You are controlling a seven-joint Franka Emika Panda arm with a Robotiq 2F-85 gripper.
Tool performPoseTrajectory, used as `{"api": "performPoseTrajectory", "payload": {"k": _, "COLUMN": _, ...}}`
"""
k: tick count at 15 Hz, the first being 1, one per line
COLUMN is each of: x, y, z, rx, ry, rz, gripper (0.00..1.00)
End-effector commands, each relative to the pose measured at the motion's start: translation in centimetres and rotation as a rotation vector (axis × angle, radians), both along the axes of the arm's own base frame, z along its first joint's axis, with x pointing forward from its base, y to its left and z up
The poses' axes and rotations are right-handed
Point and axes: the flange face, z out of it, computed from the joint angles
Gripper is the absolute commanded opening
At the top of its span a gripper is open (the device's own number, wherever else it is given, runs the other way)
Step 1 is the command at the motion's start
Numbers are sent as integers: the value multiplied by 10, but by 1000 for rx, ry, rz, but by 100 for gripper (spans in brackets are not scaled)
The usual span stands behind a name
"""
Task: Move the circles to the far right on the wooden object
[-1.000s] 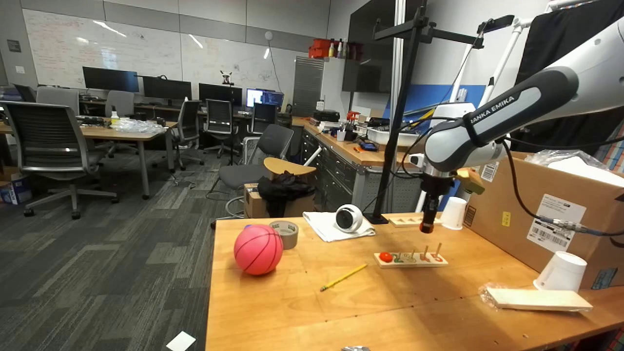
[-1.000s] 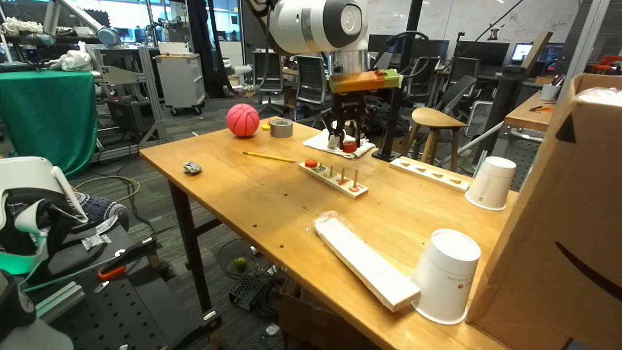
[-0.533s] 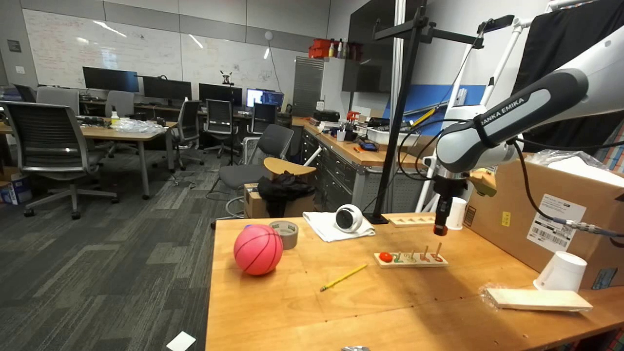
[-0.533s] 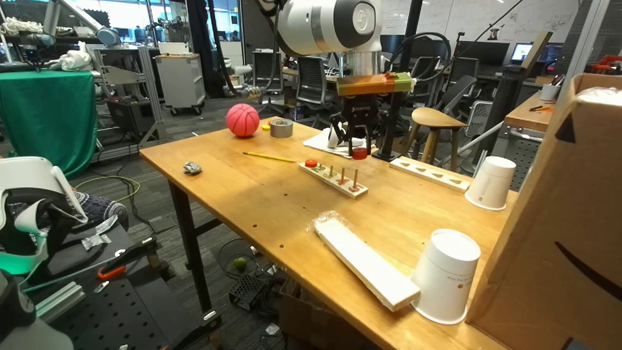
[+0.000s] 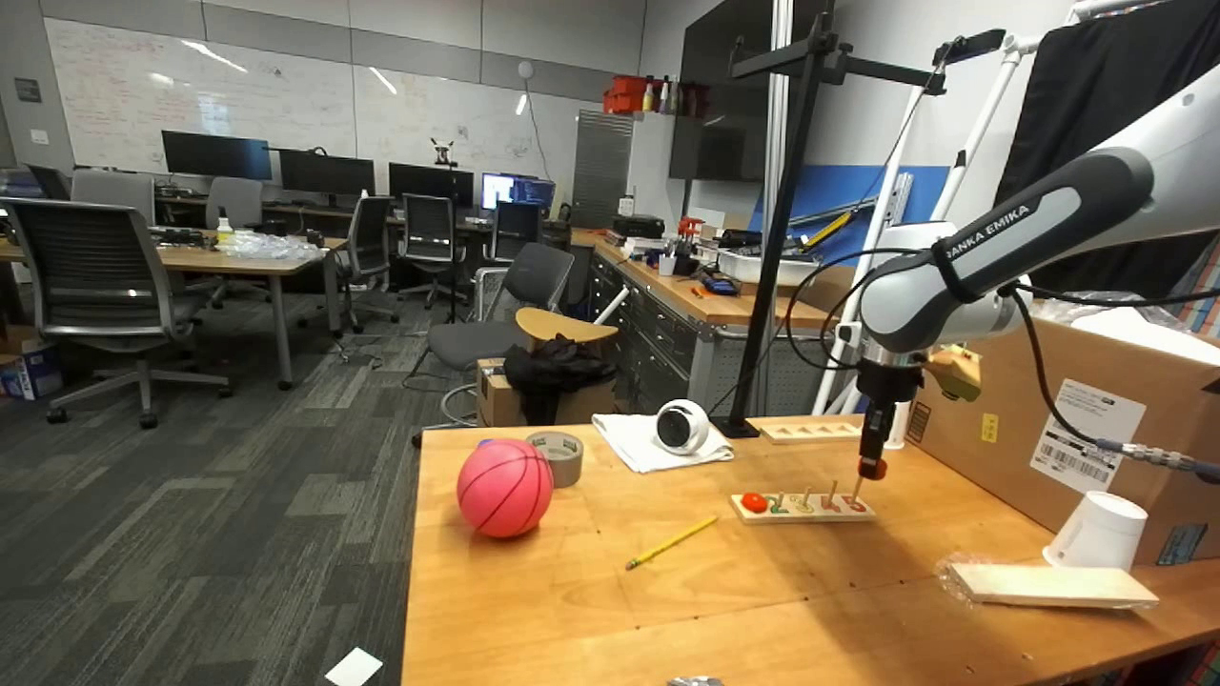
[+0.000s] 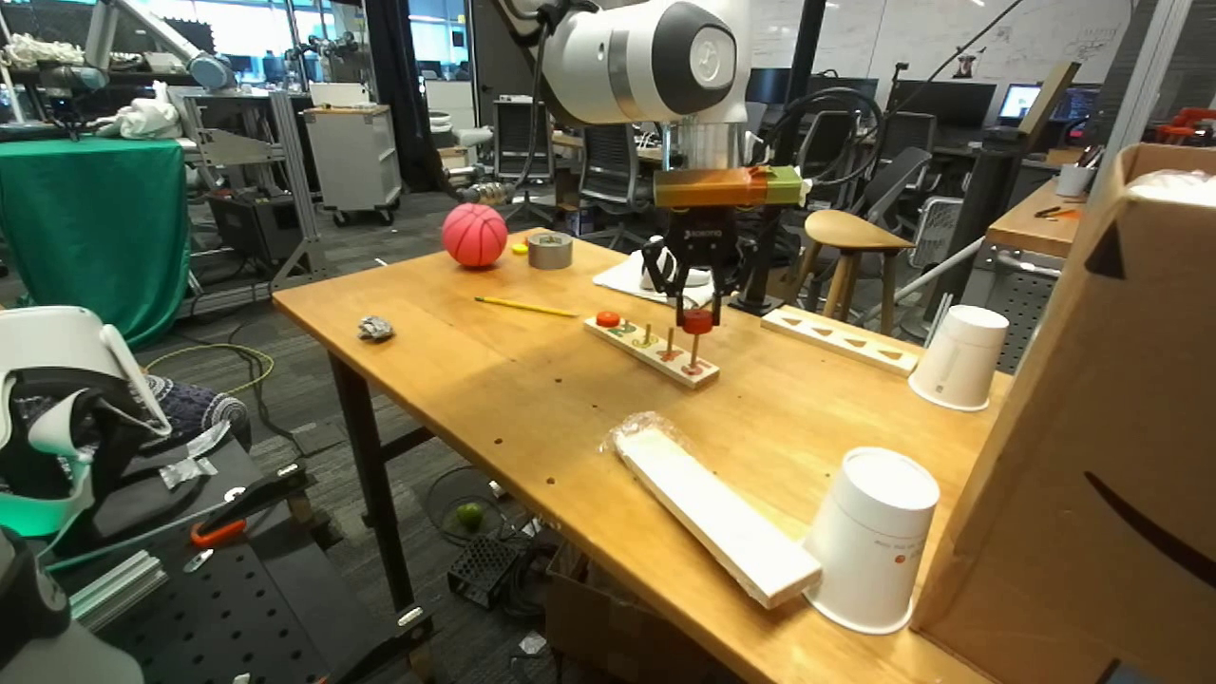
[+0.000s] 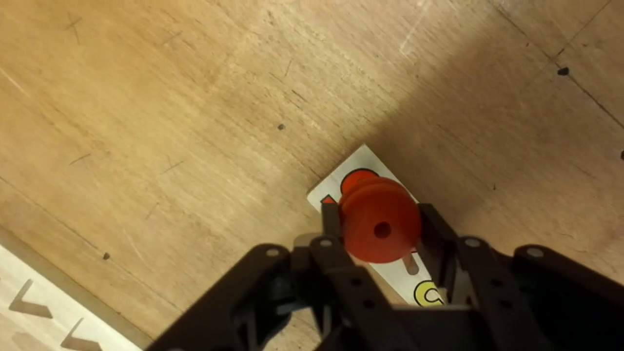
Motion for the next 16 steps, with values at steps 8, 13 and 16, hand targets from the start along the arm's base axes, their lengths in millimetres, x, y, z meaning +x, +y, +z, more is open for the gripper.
{"api": "performPoseTrajectory", "payload": {"k": 8, "x": 4, "y": -3, "z": 7, "rx": 29, "ry": -77, "rz": -19, "gripper": 21}}
{"api": "performPoseTrajectory", "payload": {"k": 13, "x": 3, "y": -8, "z": -6, "rx": 38, "ry": -71, "rz": -35, "gripper": 21}}
{"api": "performPoseTrajectory", "payload": {"k": 16, "x": 3, "y": -8, "z": -9, "rx": 73, "ry": -73, "rz": -53, "gripper": 21}}
